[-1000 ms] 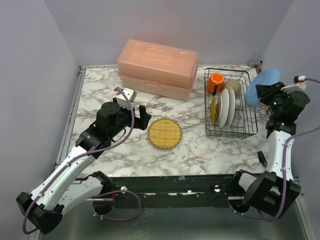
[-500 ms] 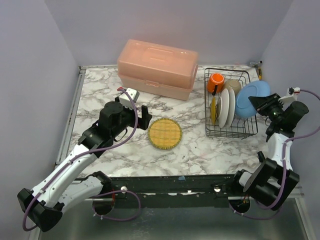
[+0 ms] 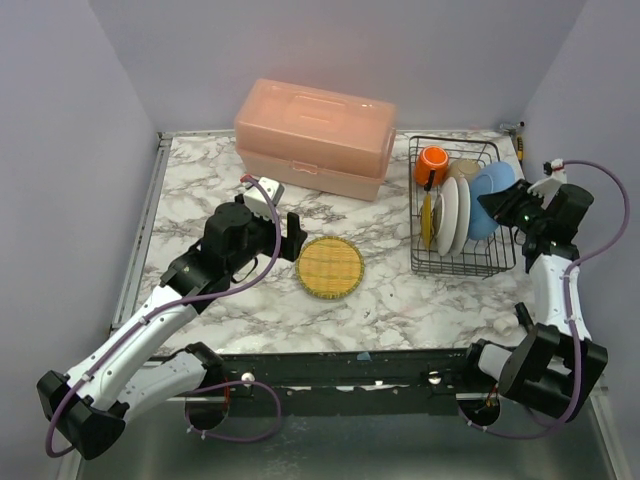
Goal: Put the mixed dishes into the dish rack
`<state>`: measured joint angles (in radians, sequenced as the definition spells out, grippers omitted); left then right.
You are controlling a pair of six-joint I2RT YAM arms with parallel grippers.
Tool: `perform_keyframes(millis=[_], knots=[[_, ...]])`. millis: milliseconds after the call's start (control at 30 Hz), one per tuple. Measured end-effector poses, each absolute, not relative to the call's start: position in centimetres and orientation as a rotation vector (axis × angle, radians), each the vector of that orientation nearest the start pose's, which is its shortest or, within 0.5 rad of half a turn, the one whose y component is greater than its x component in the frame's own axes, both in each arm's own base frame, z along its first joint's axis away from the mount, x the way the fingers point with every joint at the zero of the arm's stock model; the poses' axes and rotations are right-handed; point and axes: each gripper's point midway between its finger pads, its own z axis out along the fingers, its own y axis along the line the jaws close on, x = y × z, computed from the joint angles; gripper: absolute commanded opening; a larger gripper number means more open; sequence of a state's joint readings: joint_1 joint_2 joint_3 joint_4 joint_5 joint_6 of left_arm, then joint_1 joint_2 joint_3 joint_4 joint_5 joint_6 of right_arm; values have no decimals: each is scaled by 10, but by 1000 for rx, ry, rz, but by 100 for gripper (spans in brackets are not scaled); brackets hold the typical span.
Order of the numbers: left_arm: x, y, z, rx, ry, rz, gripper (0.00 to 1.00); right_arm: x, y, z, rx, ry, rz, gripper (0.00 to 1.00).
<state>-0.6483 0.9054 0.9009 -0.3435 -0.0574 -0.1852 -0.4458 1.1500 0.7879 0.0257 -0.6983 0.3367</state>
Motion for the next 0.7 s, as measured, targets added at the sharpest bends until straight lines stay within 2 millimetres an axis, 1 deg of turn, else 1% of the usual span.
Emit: perform_keyframes(millis=[33, 133, 200, 467, 500, 533, 567, 700], knots=[[259, -193, 256, 410, 1908, -502, 91, 358, -33, 219, 252, 1866, 573, 5], [259, -194, 255, 412, 1912, -501, 91, 358, -29, 213, 243, 1911, 542, 15], [260, -194, 253, 413, 1917, -500, 91, 359, -30, 206, 251, 1946, 523, 20], [261, -194, 251, 410, 1924, -490, 91, 365, -23, 175, 278, 2091, 519, 30], [262, -193, 251, 408, 1924, -487, 91, 364, -22, 171, 277, 2106, 516, 35], [262, -193, 251, 407, 1924, -486, 91, 363, -19, 168, 275, 2120, 515, 38], [262, -193, 251, 406, 1924, -484, 91, 362, -18, 166, 276, 2132, 510, 44], [262, -193, 251, 405, 1924, -483, 91, 359, -16, 162, 278, 2156, 491, 46]])
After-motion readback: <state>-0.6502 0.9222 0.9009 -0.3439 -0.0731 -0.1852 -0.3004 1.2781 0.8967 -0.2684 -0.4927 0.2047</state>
